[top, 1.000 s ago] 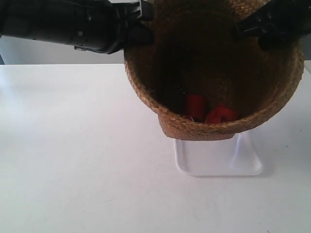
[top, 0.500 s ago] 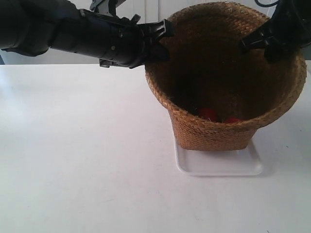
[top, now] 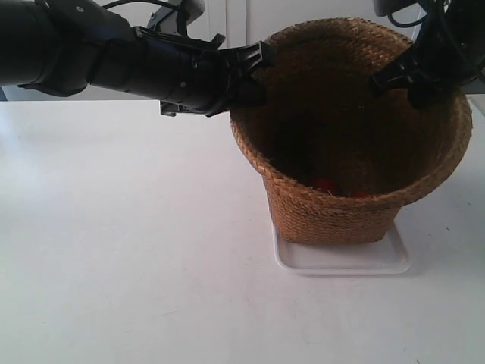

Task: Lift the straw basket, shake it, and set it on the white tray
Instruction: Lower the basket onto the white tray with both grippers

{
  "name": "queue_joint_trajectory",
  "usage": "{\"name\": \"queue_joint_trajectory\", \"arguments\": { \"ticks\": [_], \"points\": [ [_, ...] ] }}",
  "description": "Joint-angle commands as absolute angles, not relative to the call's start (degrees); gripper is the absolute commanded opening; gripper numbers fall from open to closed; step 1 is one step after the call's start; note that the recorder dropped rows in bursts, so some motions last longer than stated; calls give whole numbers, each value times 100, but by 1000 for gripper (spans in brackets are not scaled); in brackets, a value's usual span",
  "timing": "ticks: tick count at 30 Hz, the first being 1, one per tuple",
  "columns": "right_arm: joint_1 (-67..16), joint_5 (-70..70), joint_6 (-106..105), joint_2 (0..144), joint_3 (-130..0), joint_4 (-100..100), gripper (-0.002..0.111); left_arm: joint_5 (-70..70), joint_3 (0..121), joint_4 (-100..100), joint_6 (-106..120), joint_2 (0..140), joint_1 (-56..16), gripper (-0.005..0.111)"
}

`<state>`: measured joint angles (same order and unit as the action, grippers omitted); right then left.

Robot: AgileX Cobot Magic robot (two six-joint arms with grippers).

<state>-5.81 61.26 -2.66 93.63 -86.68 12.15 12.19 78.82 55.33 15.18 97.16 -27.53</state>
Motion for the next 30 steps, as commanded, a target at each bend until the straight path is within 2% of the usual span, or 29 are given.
{"name": "queue_joint_trajectory", "arguments": {
  "ticks": [1, 25, 28, 30],
  "points": [
    [-564, 6281, -428, 9407, -8691, 1393, 0, 1200, 8076, 5968, 1504, 9695, -2813, 0],
    [-564, 6258, -234, 9449, -8673, 1431, 2, 1265, 8076, 5764, 1541, 9773, -2813, 1],
    [-564, 6258, -234, 9449, -8673, 1431, 9, 1337, 8076, 5689, 1541, 9773, -2813, 12],
    [-564, 6258, -234, 9449, -8673, 1431, 15, 1351, 8076, 5674, 1541, 9773, -2813, 24]
  ]
}}
